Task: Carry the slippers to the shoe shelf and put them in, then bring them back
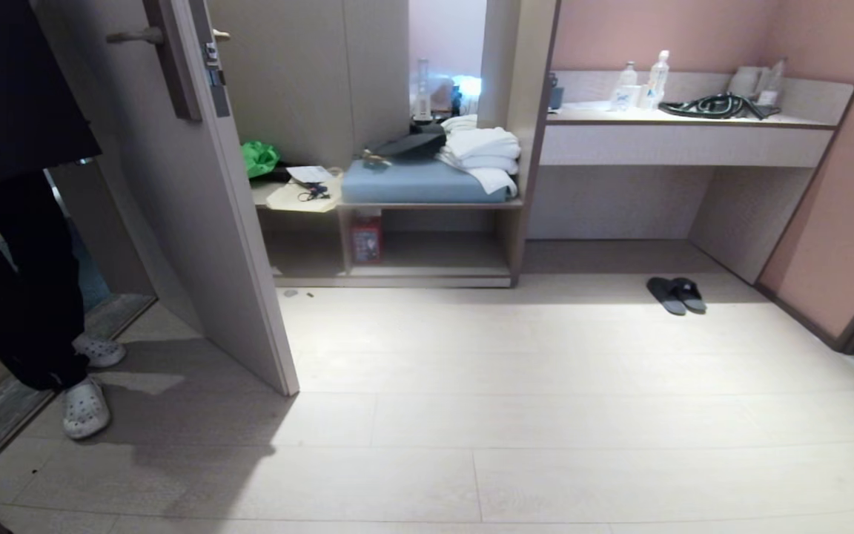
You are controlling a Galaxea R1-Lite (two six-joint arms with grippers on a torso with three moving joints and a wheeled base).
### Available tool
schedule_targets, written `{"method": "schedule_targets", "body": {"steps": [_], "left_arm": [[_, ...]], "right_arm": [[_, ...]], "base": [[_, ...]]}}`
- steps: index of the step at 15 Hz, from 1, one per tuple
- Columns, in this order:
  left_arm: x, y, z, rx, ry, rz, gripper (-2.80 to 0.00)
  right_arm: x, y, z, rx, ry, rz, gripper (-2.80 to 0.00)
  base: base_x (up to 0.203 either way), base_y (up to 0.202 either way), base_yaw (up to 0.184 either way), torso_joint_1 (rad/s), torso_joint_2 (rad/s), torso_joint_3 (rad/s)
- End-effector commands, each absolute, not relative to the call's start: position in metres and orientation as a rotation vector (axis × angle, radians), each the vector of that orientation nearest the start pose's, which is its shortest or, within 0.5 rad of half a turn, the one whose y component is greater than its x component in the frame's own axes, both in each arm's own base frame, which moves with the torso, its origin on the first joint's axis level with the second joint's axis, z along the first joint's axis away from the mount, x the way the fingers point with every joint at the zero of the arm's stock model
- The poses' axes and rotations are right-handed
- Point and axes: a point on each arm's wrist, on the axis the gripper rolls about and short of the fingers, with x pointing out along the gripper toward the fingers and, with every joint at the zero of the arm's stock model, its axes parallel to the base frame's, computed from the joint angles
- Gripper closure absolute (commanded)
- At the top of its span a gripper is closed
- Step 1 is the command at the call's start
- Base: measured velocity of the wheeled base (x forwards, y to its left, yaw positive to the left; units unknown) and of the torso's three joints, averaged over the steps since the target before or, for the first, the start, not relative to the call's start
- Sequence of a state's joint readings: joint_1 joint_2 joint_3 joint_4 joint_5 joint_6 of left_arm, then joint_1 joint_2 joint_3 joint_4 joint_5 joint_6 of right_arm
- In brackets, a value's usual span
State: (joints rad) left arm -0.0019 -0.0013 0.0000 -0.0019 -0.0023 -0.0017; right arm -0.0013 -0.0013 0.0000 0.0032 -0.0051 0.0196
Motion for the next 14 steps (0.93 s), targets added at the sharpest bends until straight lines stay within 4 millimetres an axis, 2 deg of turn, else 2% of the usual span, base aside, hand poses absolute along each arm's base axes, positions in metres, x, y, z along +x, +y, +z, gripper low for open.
{"method": "schedule_targets", "body": {"steps": [1, 5, 14], "left_arm": [[-0.0228, 0.0000, 0.0758, -0.002, -0.003, -0.004, 0.00], [-0.0228, 0.0000, 0.0758, -0.002, -0.003, -0.003, 0.00], [-0.0228, 0.0000, 0.0758, -0.002, -0.003, -0.005, 0.00]], "right_arm": [[-0.0228, -0.0001, 0.0752, 0.020, 0.003, -0.006, 0.00], [-0.0228, -0.0001, 0.0752, 0.021, 0.003, -0.006, 0.00], [-0.0228, -0.0001, 0.0752, 0.020, 0.003, -0.006, 0.00]], "base": [[0.000, 0.000, 0.000, 0.000, 0.00, 0.000], [-0.001, -0.003, -0.016, -0.001, 0.00, 0.000], [-0.001, 0.009, -0.169, 0.002, 0.00, 0.002]]}}
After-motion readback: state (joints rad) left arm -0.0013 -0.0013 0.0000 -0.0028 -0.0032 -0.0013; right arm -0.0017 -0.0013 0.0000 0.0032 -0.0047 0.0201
